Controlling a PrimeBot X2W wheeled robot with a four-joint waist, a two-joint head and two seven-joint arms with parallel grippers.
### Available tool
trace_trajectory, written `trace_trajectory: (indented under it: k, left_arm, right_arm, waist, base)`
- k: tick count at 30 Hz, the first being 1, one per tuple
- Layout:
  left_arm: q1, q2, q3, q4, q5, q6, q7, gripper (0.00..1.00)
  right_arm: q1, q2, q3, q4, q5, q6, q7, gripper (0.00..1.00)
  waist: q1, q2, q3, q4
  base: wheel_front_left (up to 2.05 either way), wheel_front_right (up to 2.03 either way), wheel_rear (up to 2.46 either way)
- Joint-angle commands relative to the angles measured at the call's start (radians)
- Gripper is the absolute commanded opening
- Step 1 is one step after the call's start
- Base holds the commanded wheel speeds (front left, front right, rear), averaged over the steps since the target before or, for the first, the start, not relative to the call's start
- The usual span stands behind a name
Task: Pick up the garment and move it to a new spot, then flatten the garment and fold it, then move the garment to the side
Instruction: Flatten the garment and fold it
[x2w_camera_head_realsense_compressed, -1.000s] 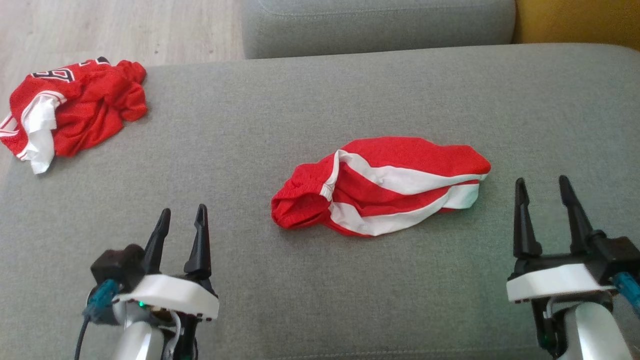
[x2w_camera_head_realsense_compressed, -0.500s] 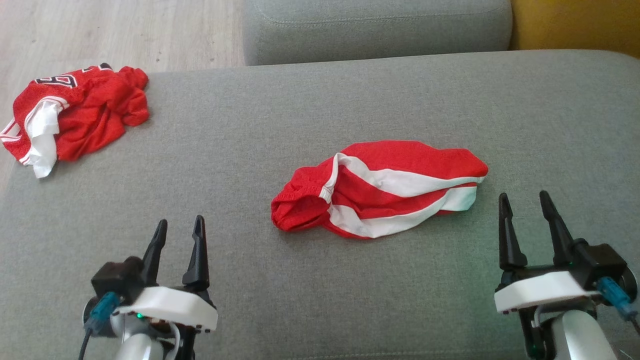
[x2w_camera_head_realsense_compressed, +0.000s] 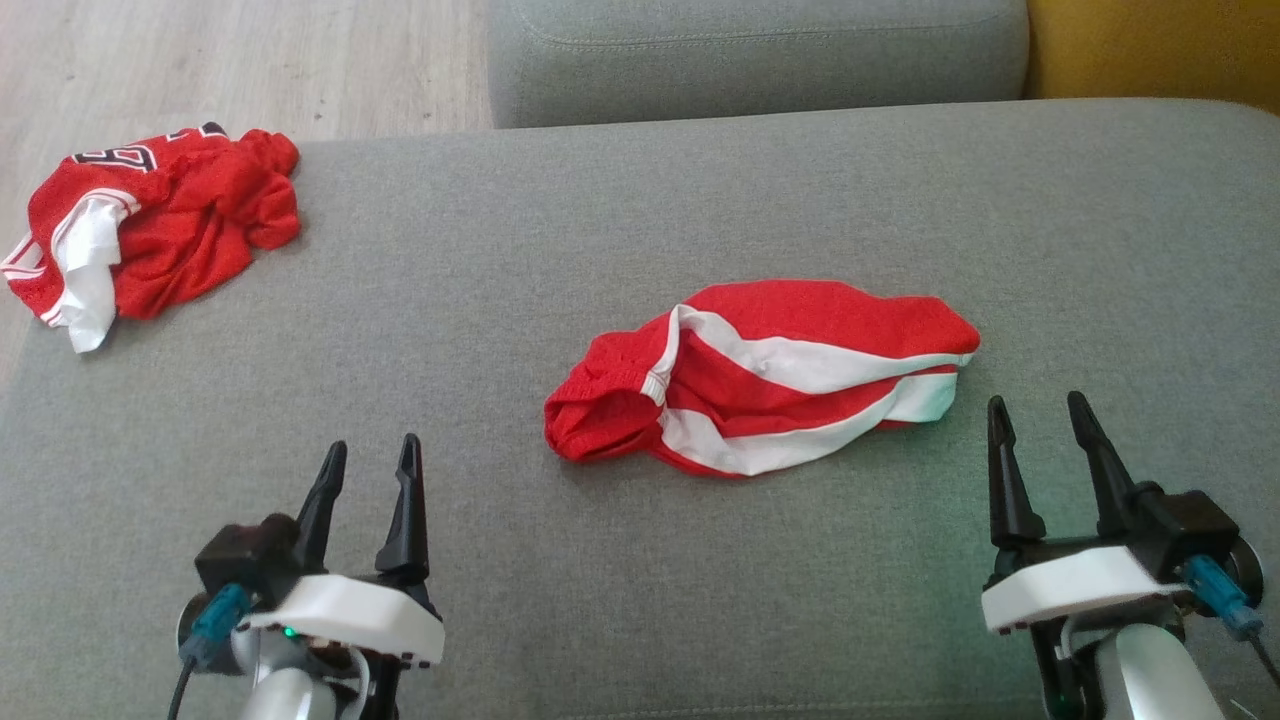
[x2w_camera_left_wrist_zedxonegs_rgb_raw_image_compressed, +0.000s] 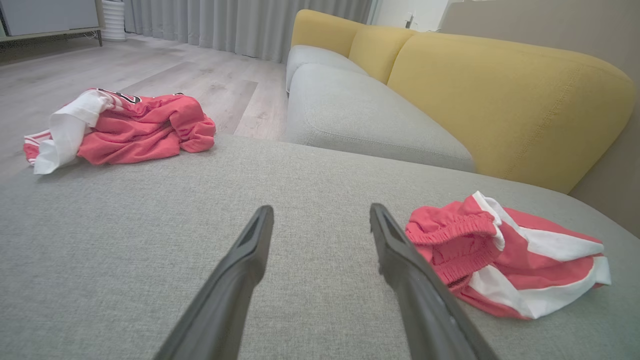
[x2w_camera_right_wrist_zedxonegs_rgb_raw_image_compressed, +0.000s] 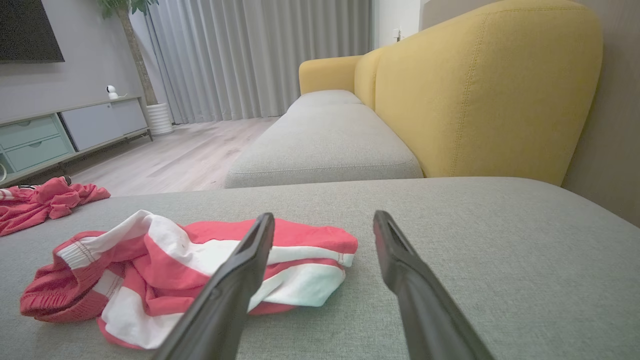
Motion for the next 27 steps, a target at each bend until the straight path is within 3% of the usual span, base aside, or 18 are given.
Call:
trace_trajectory:
  k: [1,10,20,27]
  left_arm:
    - [-0.035,0.001,0.028,-0.027,-0.002,0.005,-0.012,1.00]
    - [-0.050,0.001,-0.012,-0.022,0.001,0.000,-0.012,1.00]
    - [-0.142,0.001,-0.275,0.062,-0.051,-0.045,-0.012,1.00]
    - [-0.244,0.001,-0.351,0.167,-0.129,-0.030,-0.012,1.00]
  right_arm:
    - [-0.046,-0.005,0.023,-0.027,0.004,0.008,-0.011,1.00]
    - [-0.054,-0.005,0.018,-0.037,0.000,0.008,-0.011,1.00]
    - [-0.073,-0.005,0.022,-0.063,-0.008,0.008,-0.011,1.00]
    - [-0.088,-0.005,0.036,-0.075,-0.003,0.008,-0.011,1.00]
  waist:
    - [0.0000,-0.0001,0.001,0.000]
    - [0.0000,-0.0001,0.018,-0.011]
    - [0.0000,-0.0001,0.055,-0.053]
    - [0.0000,-0.0001,0.086,-0.105]
  base:
    - [0.00,0.00,0.00]
    - [0.00,0.00,0.00]
    - [0.00,0.00,0.00]
    - [0.00,0.00,0.00]
